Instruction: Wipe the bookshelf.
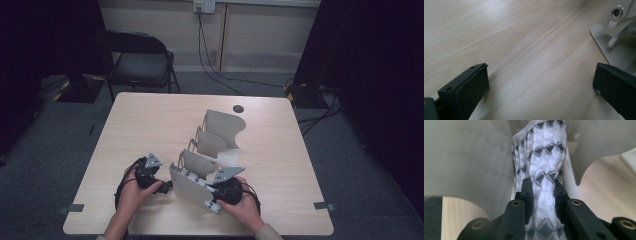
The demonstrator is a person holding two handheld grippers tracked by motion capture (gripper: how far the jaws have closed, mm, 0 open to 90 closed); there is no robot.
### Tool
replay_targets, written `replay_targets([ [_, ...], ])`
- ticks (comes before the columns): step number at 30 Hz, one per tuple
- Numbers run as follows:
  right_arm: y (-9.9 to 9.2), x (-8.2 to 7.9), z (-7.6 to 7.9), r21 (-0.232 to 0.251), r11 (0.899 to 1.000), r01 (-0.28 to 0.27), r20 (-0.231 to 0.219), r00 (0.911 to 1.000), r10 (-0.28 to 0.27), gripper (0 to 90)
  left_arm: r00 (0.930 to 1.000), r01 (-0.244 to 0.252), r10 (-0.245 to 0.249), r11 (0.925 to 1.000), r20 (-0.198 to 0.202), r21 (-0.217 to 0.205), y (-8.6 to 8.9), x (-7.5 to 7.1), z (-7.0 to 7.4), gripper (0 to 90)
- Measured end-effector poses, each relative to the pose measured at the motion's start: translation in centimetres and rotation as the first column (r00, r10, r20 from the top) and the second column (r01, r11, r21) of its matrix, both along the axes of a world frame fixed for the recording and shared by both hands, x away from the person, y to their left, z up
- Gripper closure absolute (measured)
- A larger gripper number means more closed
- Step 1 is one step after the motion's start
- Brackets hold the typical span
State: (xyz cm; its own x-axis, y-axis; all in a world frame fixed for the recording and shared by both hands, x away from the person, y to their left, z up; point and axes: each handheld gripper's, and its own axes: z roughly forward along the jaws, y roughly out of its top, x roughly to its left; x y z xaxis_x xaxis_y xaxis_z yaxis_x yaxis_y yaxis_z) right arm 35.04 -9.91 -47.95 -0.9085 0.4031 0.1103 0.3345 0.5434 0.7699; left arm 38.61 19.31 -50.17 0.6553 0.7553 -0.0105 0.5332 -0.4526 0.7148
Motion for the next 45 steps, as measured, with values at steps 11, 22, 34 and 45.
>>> replay_targets([
  [11, -0.4, -1.0, -0.5, -0.003, 1.000, 0.003, 0.001, 1.0000, -0.003, 66.4, 1.0000, 0.000, 0.000, 1.0000, 0.000, 0.000, 0.0, 0.0, 0.0, 0.0],
  [22, -2.6, -1.4, 1.3, 0.021, 0.999, 0.034, 0.042, 0.9985, -0.035, 40.0, 1.0000, 0.000, 0.000, 1.0000, 0.000, 0.000, 0.0, 0.0, 0.0, 0.0],
  [34, -2.5, -2.0, -1.0, -0.077, 0.997, -0.024, 0.032, 0.9991, 0.026, 65.6, 1.0000, 0.000, 0.000, 1.0000, 0.000, -0.002, 0.0, 0.0, 0.0, 0.0],
  [45, -1.0, -1.7, 0.1, -0.042, 0.997, -0.058, 0.009, 0.9983, 0.058, 76.6, 1.0000, -0.001, 0.001, 1.0000, 0.000, -0.003, 0.0, 0.0, 0.0, 0.0],
])
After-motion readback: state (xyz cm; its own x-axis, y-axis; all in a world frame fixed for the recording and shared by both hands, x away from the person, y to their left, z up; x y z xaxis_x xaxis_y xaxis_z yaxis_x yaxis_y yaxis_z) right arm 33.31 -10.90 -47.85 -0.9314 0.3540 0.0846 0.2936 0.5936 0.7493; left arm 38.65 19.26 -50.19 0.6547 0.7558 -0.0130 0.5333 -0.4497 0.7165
